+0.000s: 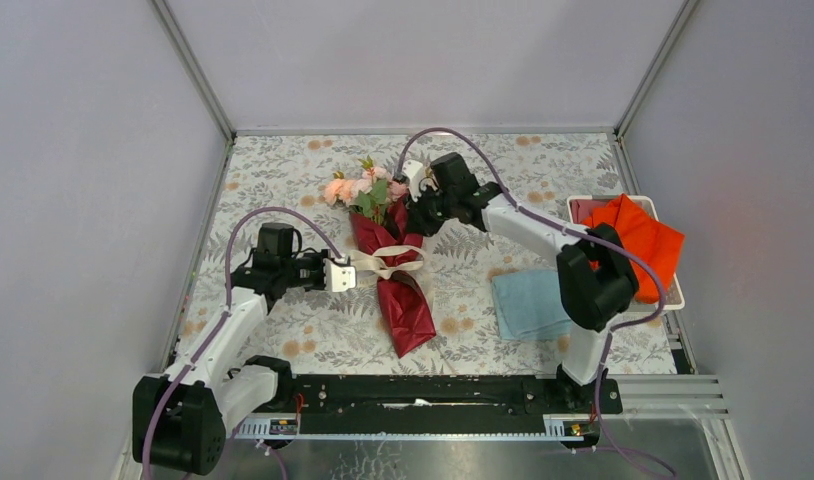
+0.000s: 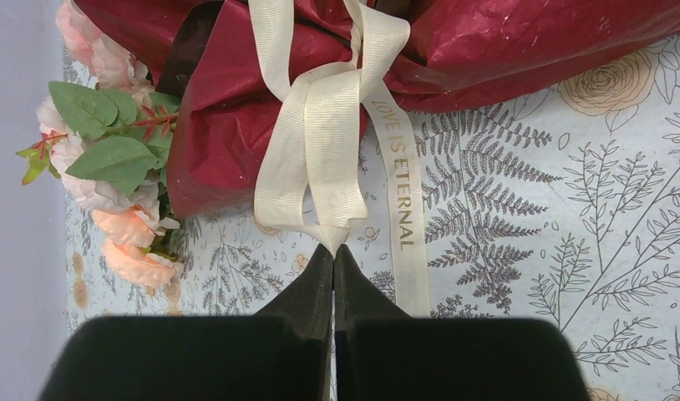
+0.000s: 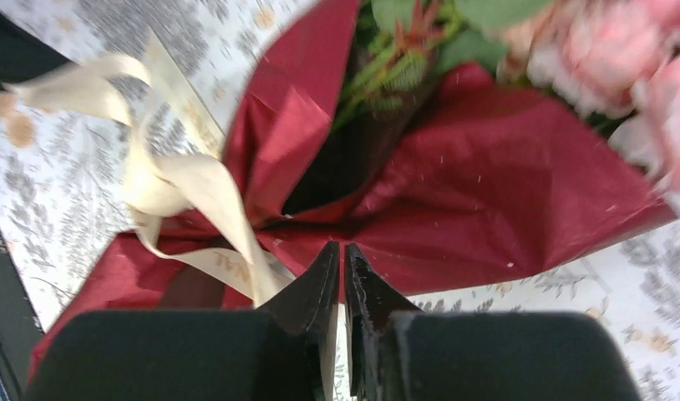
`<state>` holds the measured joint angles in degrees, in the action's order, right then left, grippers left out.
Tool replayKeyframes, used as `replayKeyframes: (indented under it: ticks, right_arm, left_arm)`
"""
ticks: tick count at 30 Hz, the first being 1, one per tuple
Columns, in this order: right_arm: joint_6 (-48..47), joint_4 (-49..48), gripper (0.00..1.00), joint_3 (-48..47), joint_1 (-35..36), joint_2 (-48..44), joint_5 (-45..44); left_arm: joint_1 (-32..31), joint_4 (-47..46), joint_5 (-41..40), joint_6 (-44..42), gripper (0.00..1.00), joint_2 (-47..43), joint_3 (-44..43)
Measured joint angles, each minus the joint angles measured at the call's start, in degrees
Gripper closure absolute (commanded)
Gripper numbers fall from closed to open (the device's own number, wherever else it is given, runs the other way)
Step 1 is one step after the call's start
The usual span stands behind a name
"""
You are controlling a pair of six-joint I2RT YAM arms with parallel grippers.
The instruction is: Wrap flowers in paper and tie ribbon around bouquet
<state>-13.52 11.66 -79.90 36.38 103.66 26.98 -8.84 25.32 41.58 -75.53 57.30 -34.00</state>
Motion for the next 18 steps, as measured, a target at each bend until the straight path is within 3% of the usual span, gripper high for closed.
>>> replayKeyframes:
  ticks: [8, 18]
  right_arm:
    - [0.66, 3.23, 0.89, 2.32, 0.00, 3.65, -3.26]
    - [0.46, 3.15, 0.85, 3.80, 0.28, 3.65, 9.35]
  left_arm:
    - [0.00, -0.02, 0.04, 0.00, 1.00, -0.59, 0.70]
    - [0.00, -0.04, 0.09, 0.00, 1.00, -0.59, 0.72]
